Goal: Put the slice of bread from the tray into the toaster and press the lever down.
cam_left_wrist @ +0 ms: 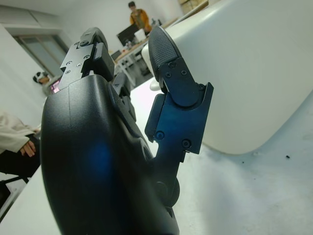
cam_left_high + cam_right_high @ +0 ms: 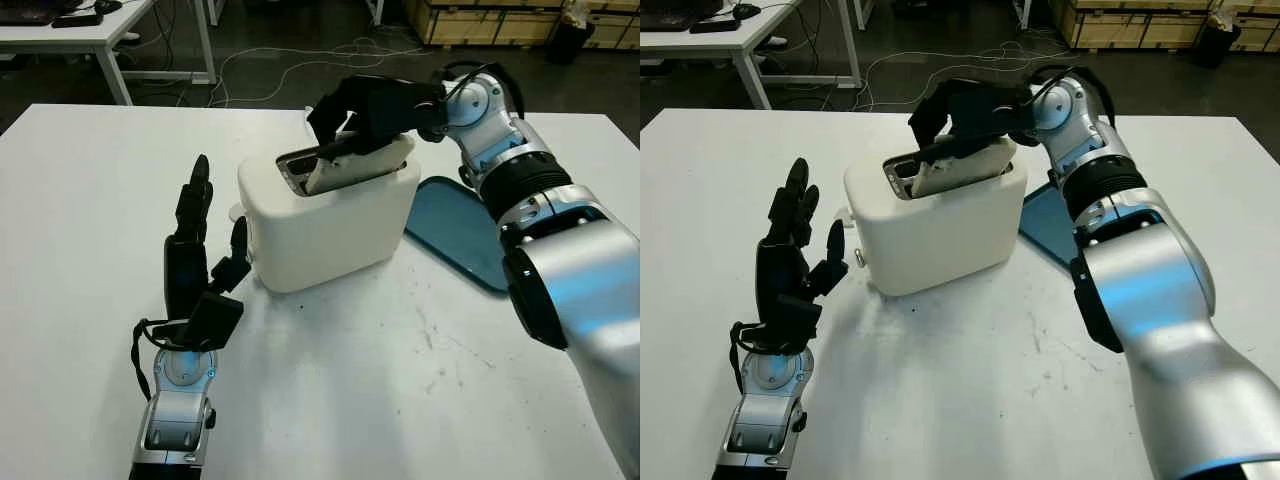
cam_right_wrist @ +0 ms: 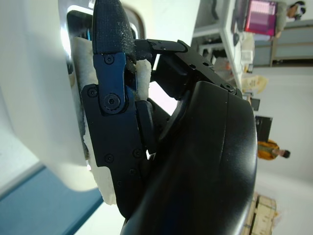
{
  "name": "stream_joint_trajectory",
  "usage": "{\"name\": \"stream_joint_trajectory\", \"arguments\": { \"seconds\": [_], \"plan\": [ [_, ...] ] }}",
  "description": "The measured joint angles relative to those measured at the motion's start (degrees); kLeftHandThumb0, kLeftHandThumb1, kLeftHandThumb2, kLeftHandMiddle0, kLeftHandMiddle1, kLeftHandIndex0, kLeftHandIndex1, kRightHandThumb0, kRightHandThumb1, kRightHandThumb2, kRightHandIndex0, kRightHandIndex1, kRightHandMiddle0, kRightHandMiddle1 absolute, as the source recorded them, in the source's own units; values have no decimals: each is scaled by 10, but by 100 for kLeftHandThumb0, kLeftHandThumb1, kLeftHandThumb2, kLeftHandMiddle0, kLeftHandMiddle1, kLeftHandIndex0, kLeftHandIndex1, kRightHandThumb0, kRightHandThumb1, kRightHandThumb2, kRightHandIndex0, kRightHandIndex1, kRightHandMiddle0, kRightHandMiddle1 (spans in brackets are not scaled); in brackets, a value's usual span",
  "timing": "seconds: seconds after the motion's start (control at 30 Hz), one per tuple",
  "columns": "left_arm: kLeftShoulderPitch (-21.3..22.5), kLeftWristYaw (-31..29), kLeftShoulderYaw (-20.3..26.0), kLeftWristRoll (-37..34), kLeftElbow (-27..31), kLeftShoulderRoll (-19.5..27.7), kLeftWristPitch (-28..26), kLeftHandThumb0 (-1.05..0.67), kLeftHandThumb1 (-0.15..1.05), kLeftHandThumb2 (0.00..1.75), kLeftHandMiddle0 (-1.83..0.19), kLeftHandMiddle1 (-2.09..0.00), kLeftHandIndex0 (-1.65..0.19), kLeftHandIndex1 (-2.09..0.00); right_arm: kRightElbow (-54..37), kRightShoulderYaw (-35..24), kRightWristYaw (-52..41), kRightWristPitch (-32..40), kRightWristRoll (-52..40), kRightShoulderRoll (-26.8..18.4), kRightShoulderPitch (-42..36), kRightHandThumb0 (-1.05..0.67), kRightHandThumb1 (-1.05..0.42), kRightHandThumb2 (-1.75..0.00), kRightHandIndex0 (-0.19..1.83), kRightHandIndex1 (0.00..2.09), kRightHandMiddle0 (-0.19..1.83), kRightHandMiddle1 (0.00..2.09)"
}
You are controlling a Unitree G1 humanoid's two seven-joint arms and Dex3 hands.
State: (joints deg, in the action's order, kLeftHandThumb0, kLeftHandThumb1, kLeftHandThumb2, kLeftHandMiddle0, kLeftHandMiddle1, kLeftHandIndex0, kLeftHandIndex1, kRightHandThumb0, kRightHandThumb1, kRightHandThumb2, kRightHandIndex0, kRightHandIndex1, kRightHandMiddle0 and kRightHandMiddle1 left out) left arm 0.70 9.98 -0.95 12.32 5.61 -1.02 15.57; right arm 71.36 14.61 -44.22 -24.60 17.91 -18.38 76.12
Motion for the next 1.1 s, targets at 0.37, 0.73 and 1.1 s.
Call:
{"name": "stream_joint_trajectory", "arguments": {
  "seconds": [0.37, 0.73, 1.1],
  "plan": [
    [0, 0, 0, 0, 0, 0, 0, -62, 92, 74, 0, -31, -10, -5, -12, -1, 35, 1, 10, 4, -6, -78, -92, -12, 77, 136, 85, 83],
    [0, 0, -2, 0, 0, 0, 0, -63, 92, 74, 0, -33, -10, -7, -32, 23, 29, -20, 22, 8, -12, -91, -92, -14, 7, 94, 59, 0],
    [0, 0, -3, -3, 0, 0, 0, -63, 92, 73, 0, -33, -9, -8, -40, 19, 41, -30, 22, 4, -14, -93, -92, -20, 0, 69, 40, 1]
  ]
}}
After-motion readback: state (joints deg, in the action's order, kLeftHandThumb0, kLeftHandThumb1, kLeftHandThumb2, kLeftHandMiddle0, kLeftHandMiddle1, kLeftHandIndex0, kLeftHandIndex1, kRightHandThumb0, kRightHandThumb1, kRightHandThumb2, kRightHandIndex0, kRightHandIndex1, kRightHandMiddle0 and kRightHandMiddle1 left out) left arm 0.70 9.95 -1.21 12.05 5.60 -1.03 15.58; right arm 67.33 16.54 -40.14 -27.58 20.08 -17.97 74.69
